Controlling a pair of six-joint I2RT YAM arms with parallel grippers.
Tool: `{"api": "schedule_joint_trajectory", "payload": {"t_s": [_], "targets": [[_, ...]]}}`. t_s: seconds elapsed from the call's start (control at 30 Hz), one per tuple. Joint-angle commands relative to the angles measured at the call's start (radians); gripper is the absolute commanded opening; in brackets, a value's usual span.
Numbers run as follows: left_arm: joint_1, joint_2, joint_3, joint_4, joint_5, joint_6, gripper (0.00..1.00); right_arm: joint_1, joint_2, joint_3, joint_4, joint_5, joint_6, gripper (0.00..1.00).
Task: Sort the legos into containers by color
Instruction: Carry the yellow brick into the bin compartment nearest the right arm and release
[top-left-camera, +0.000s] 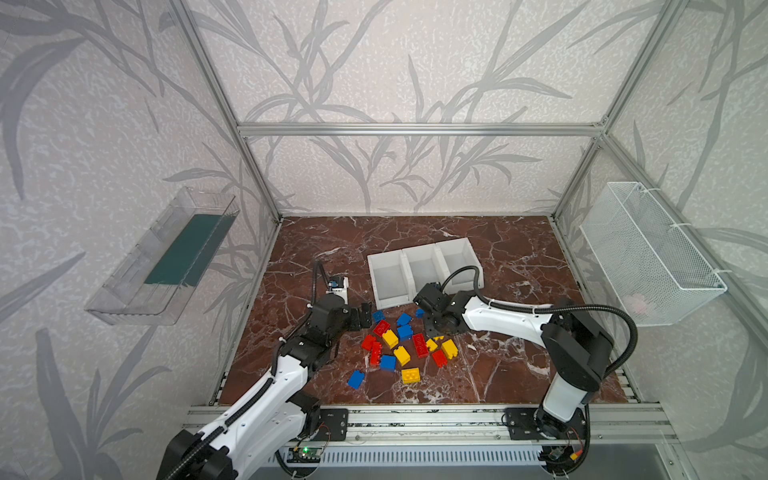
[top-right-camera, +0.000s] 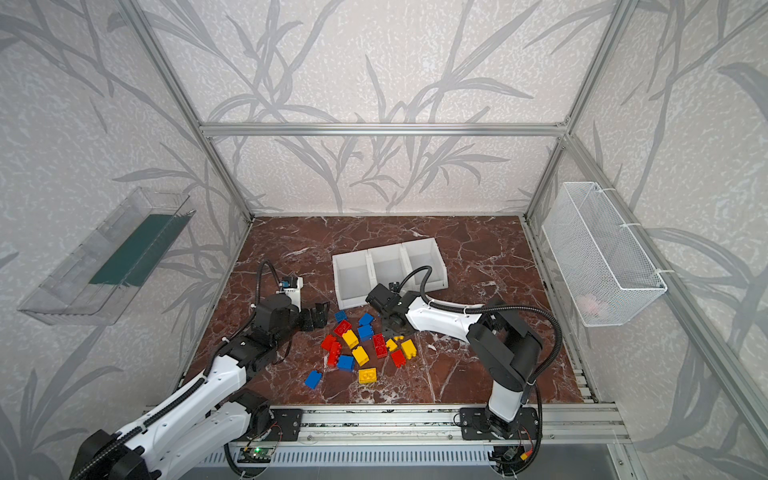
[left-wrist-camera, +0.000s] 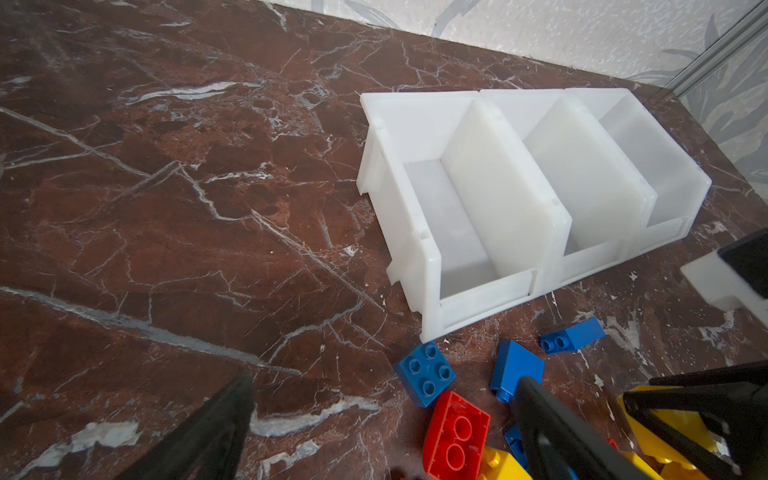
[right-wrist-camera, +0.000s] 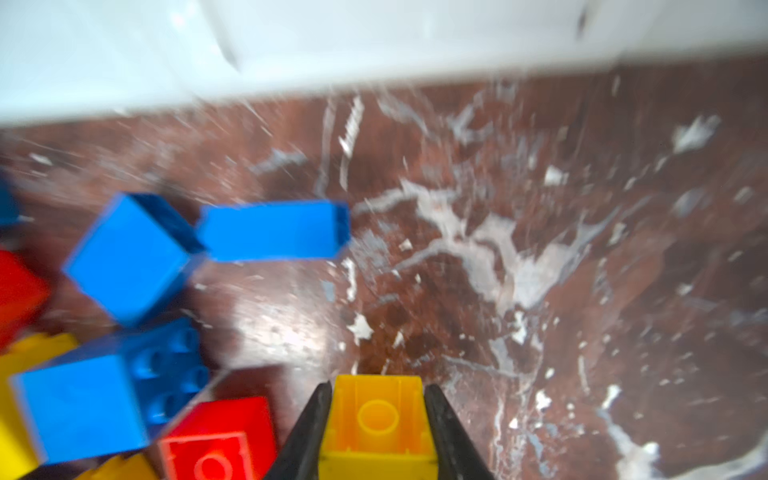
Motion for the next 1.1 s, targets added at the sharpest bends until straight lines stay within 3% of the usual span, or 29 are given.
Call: {"api": "schedule_joint_trajectory", "payload": {"t_s": [0.0,0.2,0.4,0.77,0.93,1.07], "targets": [[-0.006,-0.024,-0.021,-0.021,-0.031,-0.021,0.99,-0.074,-0.081,0.109,-0.058,0.084,-0.17,0.26],[-0.007,-0.034,-0.021,-0.027,-0.034,-0.029,0.99,-0.274,-0.081,0.208,0.014,0.058,-0.312,0.26],[-0.01,-0.048,-0.03,-0.041,-0.023,-0.042,0.99,-0.391,0.029,0.289,0.015,-0.026,-0.317,0.26],[-0.033,-0.049,-0.036,-0.032,-0.002,-0.04,0.96,-0.43,0.182,0.368,-0.016,-0.037,-0.309,0.29],[-0.042,-0.042,-0.033,-0.032,-0.003,-0.038,0.93,-0.43,0.191,0.378,-0.019,-0.049,-0.299,0.45],[-0.051,-0.048,-0.032,-0.037,-0.011,-0.035,0.93,-0.43,0.176,0.385,-0.028,-0.052,-0.307,0.52]]}}
